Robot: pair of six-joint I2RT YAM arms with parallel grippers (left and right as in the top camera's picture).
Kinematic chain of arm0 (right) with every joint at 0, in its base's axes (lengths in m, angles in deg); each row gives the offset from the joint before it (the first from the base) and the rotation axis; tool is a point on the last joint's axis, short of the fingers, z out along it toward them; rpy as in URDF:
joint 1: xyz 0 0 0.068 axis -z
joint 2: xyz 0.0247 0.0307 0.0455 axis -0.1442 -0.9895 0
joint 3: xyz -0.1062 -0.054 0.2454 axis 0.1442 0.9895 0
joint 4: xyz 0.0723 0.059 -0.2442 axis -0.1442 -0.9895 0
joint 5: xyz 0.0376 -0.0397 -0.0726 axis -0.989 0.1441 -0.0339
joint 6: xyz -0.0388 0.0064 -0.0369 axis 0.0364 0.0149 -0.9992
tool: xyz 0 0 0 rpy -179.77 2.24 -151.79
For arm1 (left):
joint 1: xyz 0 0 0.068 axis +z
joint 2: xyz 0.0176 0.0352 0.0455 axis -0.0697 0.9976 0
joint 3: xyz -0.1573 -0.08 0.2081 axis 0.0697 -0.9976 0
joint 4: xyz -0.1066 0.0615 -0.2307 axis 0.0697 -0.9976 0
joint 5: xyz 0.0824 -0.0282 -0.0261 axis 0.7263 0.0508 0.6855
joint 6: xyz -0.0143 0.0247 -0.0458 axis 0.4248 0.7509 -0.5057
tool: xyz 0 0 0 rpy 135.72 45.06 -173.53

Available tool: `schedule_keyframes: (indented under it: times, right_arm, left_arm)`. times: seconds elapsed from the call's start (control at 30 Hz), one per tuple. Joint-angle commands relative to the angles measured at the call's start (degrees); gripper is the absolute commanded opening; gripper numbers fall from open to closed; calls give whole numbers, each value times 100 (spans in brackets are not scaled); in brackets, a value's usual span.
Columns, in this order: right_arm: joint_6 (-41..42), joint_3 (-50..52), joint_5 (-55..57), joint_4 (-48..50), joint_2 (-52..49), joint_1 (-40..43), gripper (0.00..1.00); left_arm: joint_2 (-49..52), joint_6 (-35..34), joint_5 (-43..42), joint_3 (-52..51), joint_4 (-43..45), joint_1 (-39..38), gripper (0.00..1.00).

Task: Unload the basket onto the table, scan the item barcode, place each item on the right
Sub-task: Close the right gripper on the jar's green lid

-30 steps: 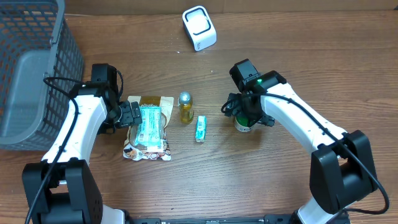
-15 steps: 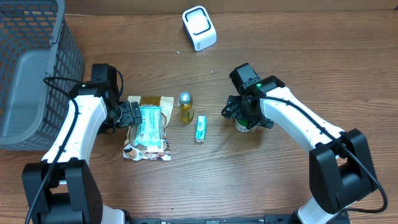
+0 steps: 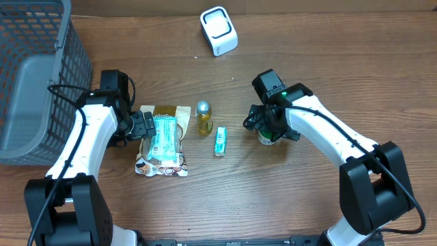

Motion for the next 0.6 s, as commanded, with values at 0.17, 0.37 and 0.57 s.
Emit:
schedule_keyframes:
  times: [0.17,0.37,0.57]
  right_arm:
    - [-24,28,114,31,-15,24,100]
    - [-24,153,116,140,-15,24,100]
    - [-26,372,118,476,-15,24,100]
  left_arm:
    - [24,66,-46,111,-11,11,99]
    - [24,66,-46,111,-9,13,100]
    - [24,66,-46,111,-11,11,99]
